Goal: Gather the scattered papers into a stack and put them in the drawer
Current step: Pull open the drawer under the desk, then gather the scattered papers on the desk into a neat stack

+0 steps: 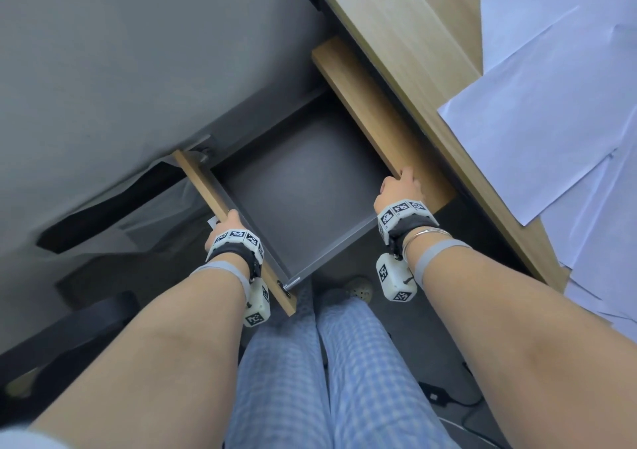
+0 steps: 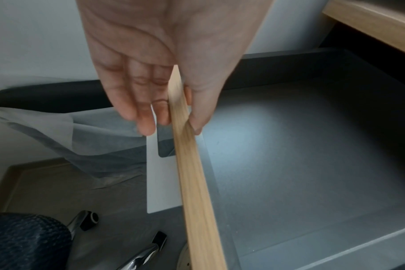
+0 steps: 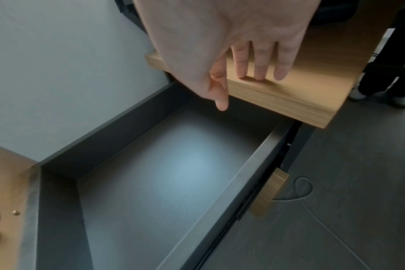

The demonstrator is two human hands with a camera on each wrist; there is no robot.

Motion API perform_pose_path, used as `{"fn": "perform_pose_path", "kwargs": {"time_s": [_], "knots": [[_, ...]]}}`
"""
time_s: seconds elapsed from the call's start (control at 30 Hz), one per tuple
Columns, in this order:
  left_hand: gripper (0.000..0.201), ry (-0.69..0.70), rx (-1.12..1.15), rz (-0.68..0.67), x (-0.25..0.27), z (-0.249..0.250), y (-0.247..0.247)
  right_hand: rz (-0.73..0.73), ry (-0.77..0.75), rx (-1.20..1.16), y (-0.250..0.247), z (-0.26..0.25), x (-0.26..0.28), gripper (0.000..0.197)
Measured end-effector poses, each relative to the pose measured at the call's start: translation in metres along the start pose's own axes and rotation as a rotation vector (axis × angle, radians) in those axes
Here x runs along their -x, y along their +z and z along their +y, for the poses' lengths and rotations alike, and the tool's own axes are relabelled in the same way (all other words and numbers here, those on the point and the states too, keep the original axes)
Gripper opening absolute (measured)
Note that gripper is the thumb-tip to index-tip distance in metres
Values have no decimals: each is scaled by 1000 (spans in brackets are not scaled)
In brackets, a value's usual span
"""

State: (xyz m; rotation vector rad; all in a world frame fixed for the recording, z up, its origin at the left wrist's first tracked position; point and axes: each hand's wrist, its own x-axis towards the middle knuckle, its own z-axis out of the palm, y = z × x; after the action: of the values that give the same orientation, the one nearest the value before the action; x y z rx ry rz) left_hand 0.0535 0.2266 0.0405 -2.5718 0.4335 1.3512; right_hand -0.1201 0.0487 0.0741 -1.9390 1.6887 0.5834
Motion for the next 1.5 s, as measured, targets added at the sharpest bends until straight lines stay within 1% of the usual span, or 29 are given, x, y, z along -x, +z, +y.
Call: {"fn": "perform_pose_path", "kwargs": {"time_s": [0.1,0.2,0.27,0.37,0.4,0.5,0.6,0.7,0.73,0.8,0.87,0.9,0.97,1.03,1.07,1.1,1.17,1.23,1.3,1.37,1.43,1.5], "knots": [[53,3,-55,-29,10,5,-6,-5,-13,69,-2,0,3,33],[56,36,-180,-36,30,17,-18,-31,-11,91,-7,-2,10,31],[51,101,-317,-36,48,30,-30,-76,-19,111,-17,-5,16,30],[39,233,-531,-24,77,56,-48,-135,-18,113,-35,-8,25,26],[37,258,-549,-17,88,66,-55,-123,-14,92,-41,-7,27,25],[37,324,-507,26,116,95,-76,-53,-6,6,-64,-1,33,19],[33,409,-518,62,145,129,-92,15,-12,-45,-89,9,36,24],[34,473,-501,80,166,166,-106,99,-18,-93,-120,27,33,21],[30,505,-505,83,171,179,-108,112,-12,-104,-131,34,30,22],[18,571,-590,117,181,205,-108,134,4,-116,-150,52,24,23],[20,629,-677,174,187,232,-104,148,34,-122,-167,74,17,25],[22,647,-670,194,189,246,-101,154,52,-119,-174,87,13,26],[25,631,-556,201,187,275,-95,161,89,-114,-186,114,4,28],[21,638,-396,214,186,307,-88,152,141,-134,-196,145,-4,28],[19,651,-358,226,183,322,-84,155,169,-144,-198,161,-8,28],[20,668,-340,245,182,338,-79,164,201,-145,-200,179,-13,28],[33,661,-320,289,177,363,-69,178,277,-152,-202,211,-20,30],[40,646,-327,318,171,387,-58,168,359,-163,-204,243,-27,34],[42,643,-327,333,166,407,-50,153,447,-173,-207,270,-32,37],[45,614,-276,336,159,424,-42,140,519,-183,-209,294,-38,40],[45,606,-217,333,156,438,-34,125,583,-196,-210,315,-43,42],[42,598,-187,350,155,449,-26,138,680,-269,-213,334,-43,43]]}}
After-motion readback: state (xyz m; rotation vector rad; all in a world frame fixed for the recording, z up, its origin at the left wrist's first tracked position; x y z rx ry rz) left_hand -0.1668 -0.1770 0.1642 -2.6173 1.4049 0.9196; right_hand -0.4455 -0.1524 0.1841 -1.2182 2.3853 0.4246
